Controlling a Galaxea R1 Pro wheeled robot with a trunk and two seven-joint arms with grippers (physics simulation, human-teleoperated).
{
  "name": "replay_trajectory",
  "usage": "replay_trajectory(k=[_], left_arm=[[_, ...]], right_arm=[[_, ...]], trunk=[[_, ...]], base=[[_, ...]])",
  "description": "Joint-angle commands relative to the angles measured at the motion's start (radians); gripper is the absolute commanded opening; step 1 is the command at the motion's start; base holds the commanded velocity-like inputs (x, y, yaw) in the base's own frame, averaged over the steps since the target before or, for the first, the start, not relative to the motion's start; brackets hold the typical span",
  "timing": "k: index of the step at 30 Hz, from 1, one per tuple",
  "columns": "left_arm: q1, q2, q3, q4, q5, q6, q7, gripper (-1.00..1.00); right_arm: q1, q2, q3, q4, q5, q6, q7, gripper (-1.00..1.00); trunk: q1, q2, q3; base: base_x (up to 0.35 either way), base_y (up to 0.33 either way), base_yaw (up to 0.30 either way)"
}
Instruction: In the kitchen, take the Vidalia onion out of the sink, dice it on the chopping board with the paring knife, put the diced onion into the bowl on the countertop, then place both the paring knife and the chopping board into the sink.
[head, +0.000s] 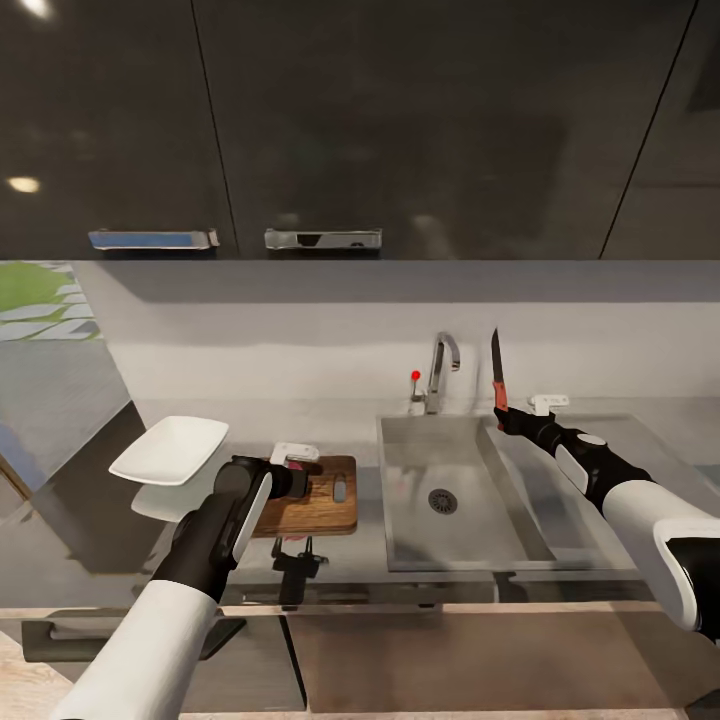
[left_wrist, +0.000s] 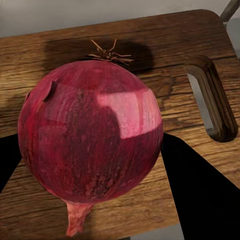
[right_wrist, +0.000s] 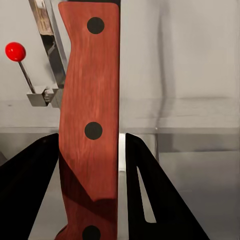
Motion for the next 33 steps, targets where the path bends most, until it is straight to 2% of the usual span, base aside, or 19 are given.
replay_trajectory(k=[1,33], left_arm=[[-0.001,0.000,0.000,-0.001,-0.005,0.004,-0.006,-1.00],[-0.001,0.001,0.000,0.002,-0.005,0.004,-0.005,-1.00]], right_arm=[[-0.001,-0.001,0.008,0.002,-0.010,-0.004,0.002,-1.00],[-0.001,-0.001,0.010,0.002,-0.010,-0.005,0.002,-1.00]], trunk=[[0.001,-0.002,-0.002],[0.001,-0.002,-0.002]], base=[[0.000,0.000,0.000],[0.000,0.000,0.000]])
